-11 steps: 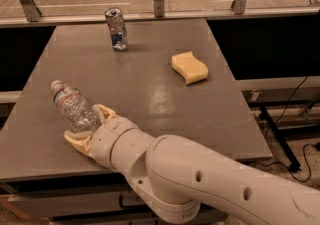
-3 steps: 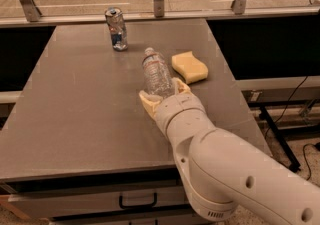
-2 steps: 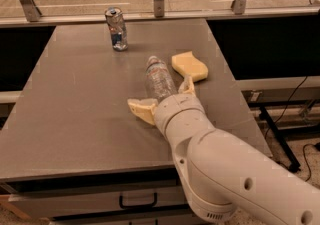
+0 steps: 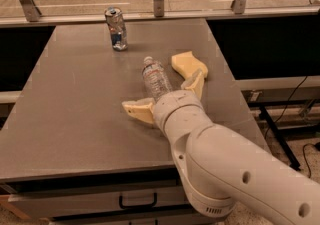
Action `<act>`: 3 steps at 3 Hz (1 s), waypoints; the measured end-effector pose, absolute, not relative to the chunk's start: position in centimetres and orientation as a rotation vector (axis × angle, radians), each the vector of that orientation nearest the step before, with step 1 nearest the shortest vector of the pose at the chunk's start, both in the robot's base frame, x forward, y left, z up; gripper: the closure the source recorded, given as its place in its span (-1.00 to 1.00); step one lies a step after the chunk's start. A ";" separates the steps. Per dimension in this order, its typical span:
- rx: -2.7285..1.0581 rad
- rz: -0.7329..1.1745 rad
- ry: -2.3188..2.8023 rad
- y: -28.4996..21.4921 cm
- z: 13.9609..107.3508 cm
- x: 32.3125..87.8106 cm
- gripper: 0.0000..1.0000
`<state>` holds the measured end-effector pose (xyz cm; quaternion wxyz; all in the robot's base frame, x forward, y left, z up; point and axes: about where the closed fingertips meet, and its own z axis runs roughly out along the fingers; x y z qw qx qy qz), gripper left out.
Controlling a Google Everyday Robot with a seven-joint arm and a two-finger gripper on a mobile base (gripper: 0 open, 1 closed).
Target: Move water bottle near sponge
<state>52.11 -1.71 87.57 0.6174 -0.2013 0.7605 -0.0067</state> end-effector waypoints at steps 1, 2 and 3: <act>-0.452 0.017 1.701 -4.8 88.9 52.9 -1.00; -0.411 0.026 1.677 -11.2 90.6 52.7 -1.00; -0.385 0.092 1.632 -14.6 92.9 51.1 -1.00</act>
Offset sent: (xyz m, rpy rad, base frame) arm -0.0304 -0.1125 0.0741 0.2086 -0.1117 0.3009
